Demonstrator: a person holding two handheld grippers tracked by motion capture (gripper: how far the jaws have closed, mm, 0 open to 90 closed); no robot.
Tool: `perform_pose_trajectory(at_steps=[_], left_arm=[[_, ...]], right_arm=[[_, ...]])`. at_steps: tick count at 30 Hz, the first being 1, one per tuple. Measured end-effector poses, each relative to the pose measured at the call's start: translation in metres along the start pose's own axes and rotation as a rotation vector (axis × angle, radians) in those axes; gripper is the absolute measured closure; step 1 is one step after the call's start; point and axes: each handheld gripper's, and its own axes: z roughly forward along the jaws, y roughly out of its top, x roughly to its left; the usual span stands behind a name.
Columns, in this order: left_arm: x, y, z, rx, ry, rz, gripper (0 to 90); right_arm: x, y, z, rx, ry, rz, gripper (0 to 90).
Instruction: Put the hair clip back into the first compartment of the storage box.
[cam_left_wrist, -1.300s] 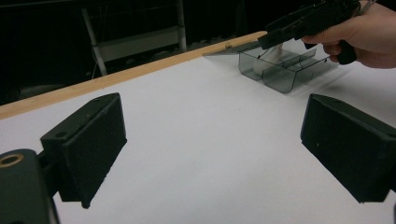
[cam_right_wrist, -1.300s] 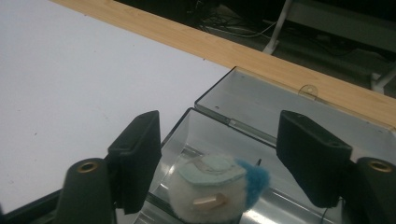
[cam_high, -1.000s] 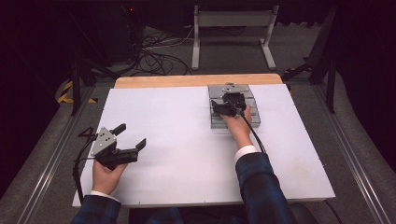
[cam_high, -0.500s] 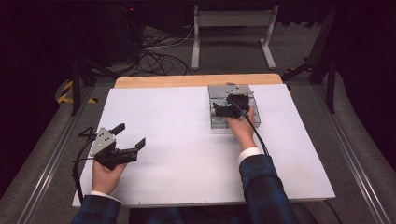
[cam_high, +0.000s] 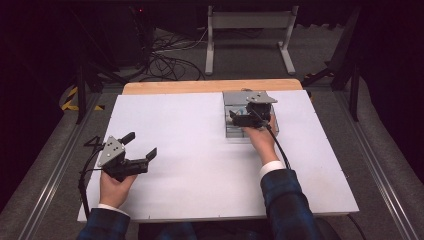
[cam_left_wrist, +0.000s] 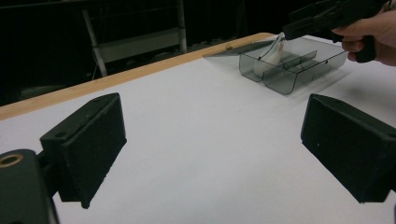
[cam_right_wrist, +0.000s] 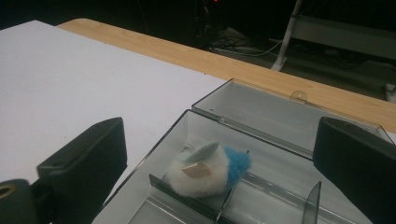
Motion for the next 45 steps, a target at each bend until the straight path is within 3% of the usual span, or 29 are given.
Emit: perform_pose_trajectory(at_steps=[23,34,45], left_arm=[[0.000,0.001,0.000,-0.015,-0.002,-0.008,7.2],[0.000,0.001,0.000,-0.014,-0.003,-0.006,7.2],[-0.001,0.001,0.002,-0.015,-0.008,-0.012,7.2]], right_arm=[[-0.001,-0.010,-0.011,-0.029,0.021,0.004,0.6],[0.003,-0.015,-0.020,-0.061,0.060,0.032,0.6],[0.001,-0.019,-0.031,-0.080,0.064,0.042,0.5]])
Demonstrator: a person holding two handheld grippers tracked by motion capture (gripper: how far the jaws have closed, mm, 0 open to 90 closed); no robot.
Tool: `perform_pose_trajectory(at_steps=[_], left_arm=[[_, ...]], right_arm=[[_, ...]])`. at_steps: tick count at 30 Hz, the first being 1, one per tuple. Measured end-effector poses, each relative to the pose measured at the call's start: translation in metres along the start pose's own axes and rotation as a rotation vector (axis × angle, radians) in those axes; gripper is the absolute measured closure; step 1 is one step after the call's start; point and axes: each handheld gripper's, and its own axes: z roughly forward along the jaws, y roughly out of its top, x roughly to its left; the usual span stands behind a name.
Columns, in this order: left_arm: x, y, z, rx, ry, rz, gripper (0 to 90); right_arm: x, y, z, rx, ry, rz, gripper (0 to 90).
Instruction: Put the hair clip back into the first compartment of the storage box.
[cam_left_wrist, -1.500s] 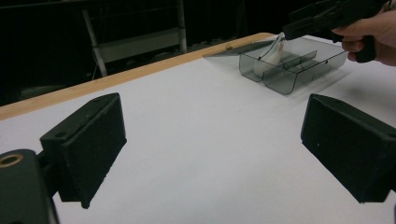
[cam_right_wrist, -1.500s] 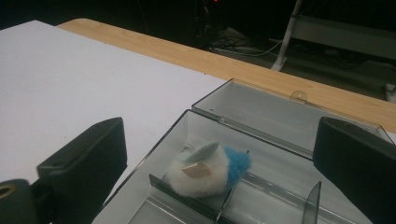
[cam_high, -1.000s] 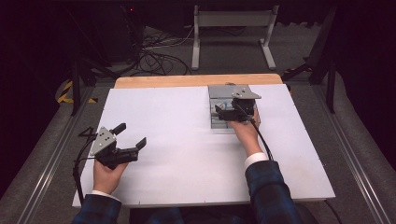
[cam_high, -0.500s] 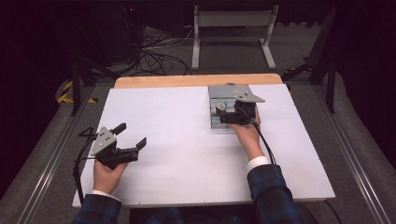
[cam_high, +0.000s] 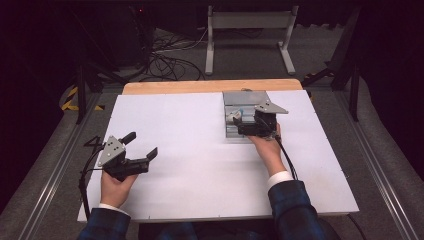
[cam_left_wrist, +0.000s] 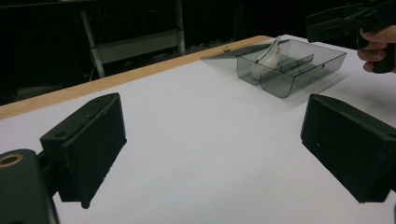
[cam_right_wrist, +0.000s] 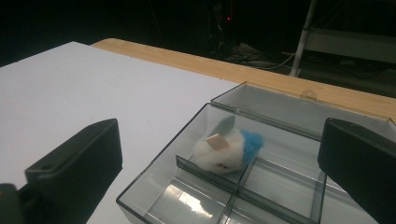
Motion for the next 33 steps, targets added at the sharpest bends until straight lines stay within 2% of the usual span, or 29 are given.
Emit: perform_pose_trajectory(at_steps=[13,20,33], left_arm=[[0.000,0.000,0.000,0.001,-0.002,-0.001,7.2],[0.000,0.001,0.000,-0.001,-0.003,-0.002,7.2],[0.001,0.001,0.000,0.002,-0.003,-0.001,7.3]], right_arm=[[-0.001,-0.006,-0.015,-0.032,0.013,0.011,0.5],[-0.001,-0.011,-0.025,-0.047,0.035,0.029,0.5],[-0.008,-0.018,-0.043,-0.068,0.047,0.043,0.5]])
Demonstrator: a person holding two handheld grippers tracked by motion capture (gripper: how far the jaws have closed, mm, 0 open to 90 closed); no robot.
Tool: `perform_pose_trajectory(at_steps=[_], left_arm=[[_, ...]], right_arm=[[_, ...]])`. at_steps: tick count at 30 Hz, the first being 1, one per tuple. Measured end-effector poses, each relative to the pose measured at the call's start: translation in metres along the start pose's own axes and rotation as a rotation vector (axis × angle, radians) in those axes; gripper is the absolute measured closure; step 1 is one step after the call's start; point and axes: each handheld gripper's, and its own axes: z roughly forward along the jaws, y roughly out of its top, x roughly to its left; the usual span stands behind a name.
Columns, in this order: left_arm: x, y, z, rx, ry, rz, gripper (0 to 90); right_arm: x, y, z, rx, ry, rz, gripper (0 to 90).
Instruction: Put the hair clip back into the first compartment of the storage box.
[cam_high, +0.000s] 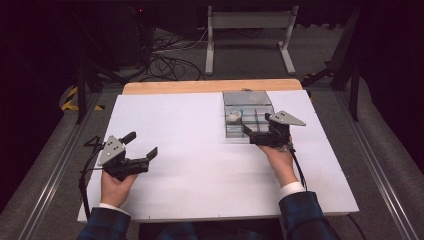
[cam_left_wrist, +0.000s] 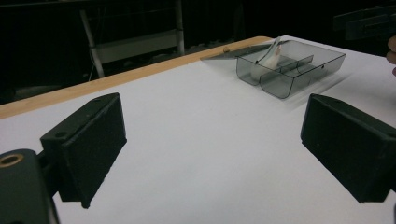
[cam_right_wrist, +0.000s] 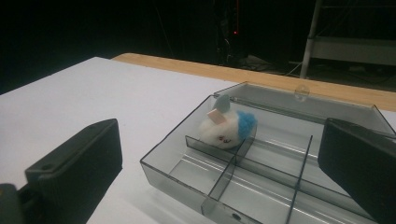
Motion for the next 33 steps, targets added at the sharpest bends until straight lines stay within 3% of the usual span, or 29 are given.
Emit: perform_pose_trajectory(at_steps=[10,18,23,33], left_arm=[[0.000,0.000,-0.001,0.001,0.004,0.000,7.3],[0.001,0.000,-0.001,0.004,0.007,0.003,7.3],[0.000,0.000,0.000,0.001,0.005,-0.002,7.3],[0.000,0.000,-0.001,0.001,0.003,-0.002,7.3]], right_arm=[[-0.002,-0.004,-0.015,-0.001,0.003,-0.006,0.5],[-0.004,-0.005,-0.027,-0.019,-0.003,0.016,0.5],[-0.007,-0.007,-0.033,-0.014,-0.029,0.005,1.3],[-0.014,-0.010,-0.049,-0.038,-0.039,0.041,1.4]])
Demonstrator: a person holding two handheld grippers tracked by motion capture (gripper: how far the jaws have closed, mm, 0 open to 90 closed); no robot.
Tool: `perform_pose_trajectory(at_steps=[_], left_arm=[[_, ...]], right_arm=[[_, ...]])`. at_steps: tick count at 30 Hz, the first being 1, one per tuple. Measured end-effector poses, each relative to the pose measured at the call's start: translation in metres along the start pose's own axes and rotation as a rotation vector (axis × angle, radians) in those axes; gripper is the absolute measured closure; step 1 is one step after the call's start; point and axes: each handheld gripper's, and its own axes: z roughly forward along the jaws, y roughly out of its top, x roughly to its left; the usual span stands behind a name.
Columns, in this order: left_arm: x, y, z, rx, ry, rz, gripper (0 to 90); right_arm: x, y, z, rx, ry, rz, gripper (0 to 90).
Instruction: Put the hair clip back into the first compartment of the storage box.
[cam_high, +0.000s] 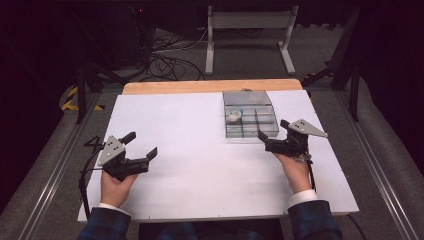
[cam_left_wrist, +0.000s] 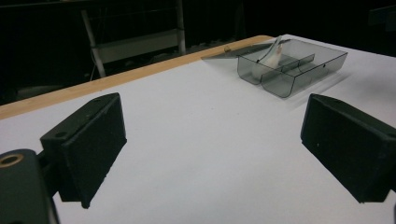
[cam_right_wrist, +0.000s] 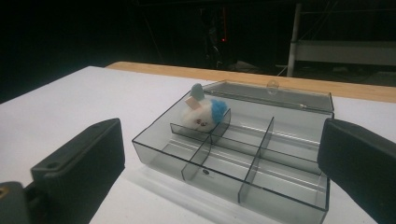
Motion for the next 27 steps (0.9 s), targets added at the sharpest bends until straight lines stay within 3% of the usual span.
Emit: perform_pose_trajectory(at_steps=[27], left_arm=[[-0.001,0.000,0.000,0.001,0.001,0.003,7.3]], right_arm=[[-0.018,-0.007,-0.044,-0.004,-0.012,0.008,1.7]])
